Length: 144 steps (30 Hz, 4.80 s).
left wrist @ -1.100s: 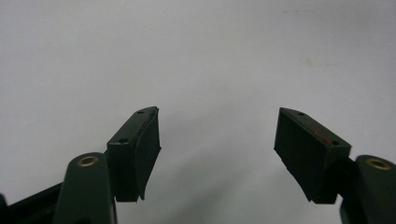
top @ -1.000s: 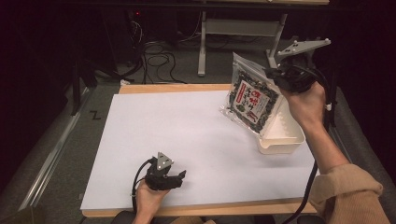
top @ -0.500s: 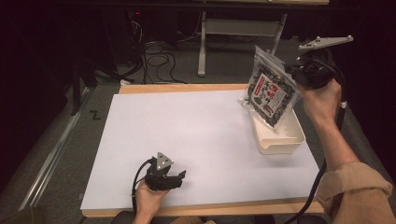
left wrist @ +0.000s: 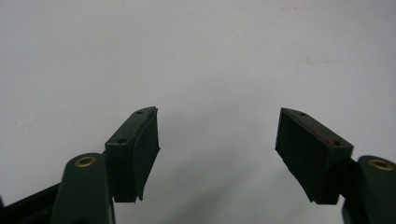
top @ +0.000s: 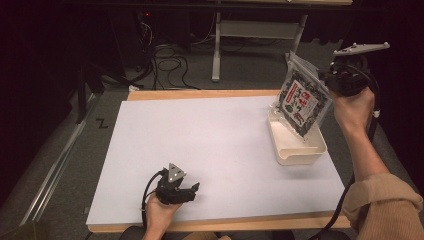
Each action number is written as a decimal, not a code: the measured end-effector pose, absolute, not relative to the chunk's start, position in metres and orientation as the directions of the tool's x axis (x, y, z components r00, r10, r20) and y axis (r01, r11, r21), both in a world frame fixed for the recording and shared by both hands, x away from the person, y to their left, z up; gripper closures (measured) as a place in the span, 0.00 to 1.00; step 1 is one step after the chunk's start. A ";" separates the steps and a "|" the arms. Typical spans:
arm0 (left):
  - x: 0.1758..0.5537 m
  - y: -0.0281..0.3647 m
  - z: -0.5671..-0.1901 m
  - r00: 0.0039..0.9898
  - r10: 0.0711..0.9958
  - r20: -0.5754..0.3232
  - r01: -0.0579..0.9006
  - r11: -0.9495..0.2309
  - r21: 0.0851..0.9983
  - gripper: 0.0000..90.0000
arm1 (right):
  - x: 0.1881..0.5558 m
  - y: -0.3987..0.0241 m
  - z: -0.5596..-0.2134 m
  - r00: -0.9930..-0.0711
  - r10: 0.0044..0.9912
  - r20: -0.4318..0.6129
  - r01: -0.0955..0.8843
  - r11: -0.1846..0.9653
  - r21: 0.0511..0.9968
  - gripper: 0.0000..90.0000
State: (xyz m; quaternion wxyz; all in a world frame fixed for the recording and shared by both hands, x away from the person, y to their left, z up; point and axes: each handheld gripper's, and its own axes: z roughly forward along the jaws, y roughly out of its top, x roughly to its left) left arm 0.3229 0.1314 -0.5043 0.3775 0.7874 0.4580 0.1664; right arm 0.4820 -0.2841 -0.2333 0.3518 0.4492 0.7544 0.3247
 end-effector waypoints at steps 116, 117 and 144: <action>0.323 0.128 -0.506 0.513 0.856 -0.070 0.601 -0.300 0.741 0.33 | 0.441 -0.325 -0.309 -0.430 0.898 -0.094 0.437 0.299 0.848 0.42; 0.323 0.126 -0.506 0.519 0.852 -0.075 0.602 -0.302 0.739 0.33 | 0.440 -0.325 -0.309 -0.433 0.896 -0.098 0.434 0.302 0.849 0.41; 0.328 0.122 -0.506 0.537 0.840 -0.083 0.598 -0.309 0.740 0.33 | 0.392 -0.309 -0.314 -0.501 0.862 -0.078 0.339 0.279 0.899 0.40</action>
